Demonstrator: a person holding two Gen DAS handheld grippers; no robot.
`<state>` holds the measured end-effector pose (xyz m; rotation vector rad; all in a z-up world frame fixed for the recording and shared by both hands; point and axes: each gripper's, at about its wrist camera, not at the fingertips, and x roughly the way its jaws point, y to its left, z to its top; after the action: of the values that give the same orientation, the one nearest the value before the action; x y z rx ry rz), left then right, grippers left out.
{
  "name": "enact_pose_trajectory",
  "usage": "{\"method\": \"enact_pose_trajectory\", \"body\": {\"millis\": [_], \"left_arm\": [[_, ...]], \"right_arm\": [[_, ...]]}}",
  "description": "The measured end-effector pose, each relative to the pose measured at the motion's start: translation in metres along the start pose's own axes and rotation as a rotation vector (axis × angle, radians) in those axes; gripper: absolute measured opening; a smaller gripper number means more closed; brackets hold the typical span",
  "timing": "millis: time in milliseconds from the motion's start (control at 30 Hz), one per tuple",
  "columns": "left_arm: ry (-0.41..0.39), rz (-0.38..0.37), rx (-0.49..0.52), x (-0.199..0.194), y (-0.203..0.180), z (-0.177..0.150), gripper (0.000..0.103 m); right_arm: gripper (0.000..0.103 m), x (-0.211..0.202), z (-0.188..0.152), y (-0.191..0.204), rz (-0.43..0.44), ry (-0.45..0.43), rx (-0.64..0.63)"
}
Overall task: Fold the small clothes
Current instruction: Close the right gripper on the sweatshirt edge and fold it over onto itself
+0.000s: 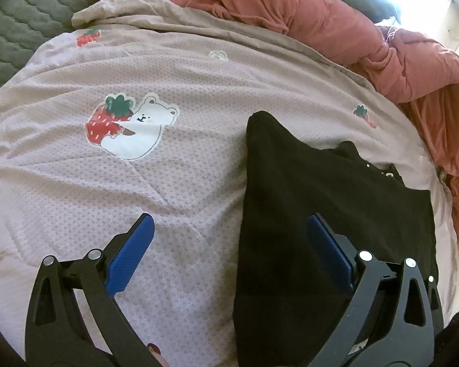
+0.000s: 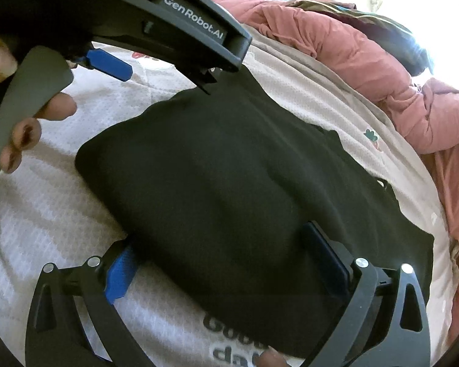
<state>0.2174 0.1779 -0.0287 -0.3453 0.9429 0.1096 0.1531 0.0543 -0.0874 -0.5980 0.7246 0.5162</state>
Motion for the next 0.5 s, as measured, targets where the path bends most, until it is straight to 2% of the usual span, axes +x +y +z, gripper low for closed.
{"method": "enact_pose_trajectory", "body": {"millis": [167, 300, 367, 433, 467, 500], "left_arm": [[-0.017, -0.037, -0.074, 0.009, 0.001, 0.002, 0.093], [-0.015, -0.101, -0.132, 0.022, -0.004, 0.015, 0.093], [0.017, -0.157, -0.161, 0.033, -0.007, 0.025, 0.093], [0.051, -0.196, -0.169, 0.041, -0.01, 0.029, 0.093], [0.063, -0.212, -0.167, 0.044, -0.011, 0.03, 0.093], [0.08, -0.226, -0.163, 0.048, -0.012, 0.031, 0.093]], "right_arm": [[0.098, 0.003, 0.004, 0.0, -0.031, -0.024, 0.003], [0.097, -0.002, 0.002, -0.001, -0.068, -0.058, 0.001], [0.091, -0.006, 0.001, -0.002, -0.075, -0.079, 0.006], [0.077, -0.01, 0.001, -0.006, -0.054, -0.098, 0.016], [0.074, -0.011, 0.001, -0.008, -0.044, -0.104, 0.016], [0.062, -0.012, 0.0, -0.008, -0.024, -0.11, 0.013]]}}
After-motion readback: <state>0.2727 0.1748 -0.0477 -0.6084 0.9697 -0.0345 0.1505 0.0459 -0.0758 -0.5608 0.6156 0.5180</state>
